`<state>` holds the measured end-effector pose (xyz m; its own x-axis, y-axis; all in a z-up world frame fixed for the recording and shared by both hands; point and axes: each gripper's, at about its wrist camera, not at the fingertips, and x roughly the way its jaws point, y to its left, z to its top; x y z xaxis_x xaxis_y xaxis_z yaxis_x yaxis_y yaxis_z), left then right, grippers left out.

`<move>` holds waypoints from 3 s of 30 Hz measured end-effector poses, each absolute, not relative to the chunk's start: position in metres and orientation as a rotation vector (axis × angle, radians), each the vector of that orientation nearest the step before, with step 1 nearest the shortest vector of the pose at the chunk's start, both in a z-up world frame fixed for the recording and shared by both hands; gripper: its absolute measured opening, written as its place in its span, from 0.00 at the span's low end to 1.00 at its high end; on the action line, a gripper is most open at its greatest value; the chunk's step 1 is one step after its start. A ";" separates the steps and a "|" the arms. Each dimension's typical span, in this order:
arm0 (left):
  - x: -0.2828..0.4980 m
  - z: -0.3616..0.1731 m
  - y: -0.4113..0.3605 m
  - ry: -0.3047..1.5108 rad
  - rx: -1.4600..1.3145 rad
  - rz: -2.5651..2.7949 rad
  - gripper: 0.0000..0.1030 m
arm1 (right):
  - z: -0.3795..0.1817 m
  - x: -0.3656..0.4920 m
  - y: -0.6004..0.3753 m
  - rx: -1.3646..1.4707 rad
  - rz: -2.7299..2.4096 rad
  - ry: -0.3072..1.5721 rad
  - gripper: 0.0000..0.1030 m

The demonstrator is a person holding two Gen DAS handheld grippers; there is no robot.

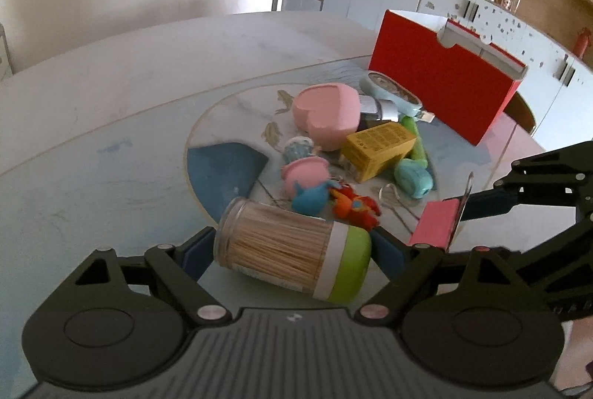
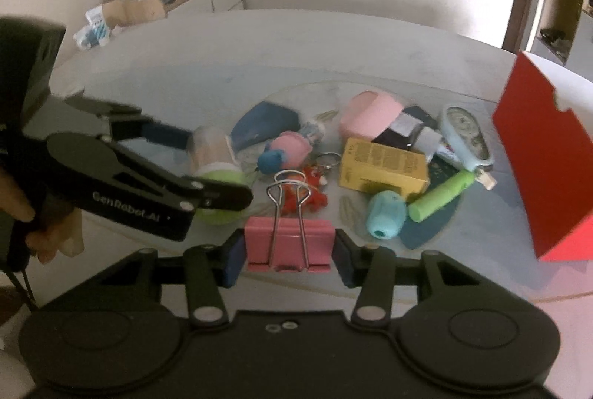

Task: Organize rigid objects
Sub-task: 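Grasp the toothpick jar with the left tool while the right tool grasps the pink binder clip, then carry the toothpick jar and pink binder clip into the red box with both tools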

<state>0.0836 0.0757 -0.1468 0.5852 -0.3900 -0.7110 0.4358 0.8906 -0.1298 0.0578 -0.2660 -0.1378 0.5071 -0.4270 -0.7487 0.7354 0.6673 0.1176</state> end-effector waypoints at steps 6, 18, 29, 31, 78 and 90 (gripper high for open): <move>0.076 -0.134 0.069 0.812 0.031 -0.482 0.86 | -0.116 0.036 -0.271 0.476 -0.802 0.705 0.47; 0.077 -0.067 0.016 0.739 0.037 -0.510 0.86 | -0.064 -0.024 -0.301 0.515 -0.961 0.586 0.47; 0.104 -0.040 -0.066 0.741 0.052 -0.556 0.86 | -0.053 -0.102 -0.352 0.563 -1.102 0.526 0.47; 0.112 -0.038 -0.081 0.741 0.049 -0.552 0.86 | -0.054 -0.116 -0.361 0.568 -1.135 0.525 0.47; 0.304 -0.122 -0.354 1.070 0.273 -0.421 0.86 | -0.167 -0.210 -0.510 0.771 -1.086 1.032 0.46; 0.311 -0.139 -0.353 1.170 0.265 -0.408 0.86 | -0.166 -0.204 -0.510 0.842 -1.106 1.028 0.46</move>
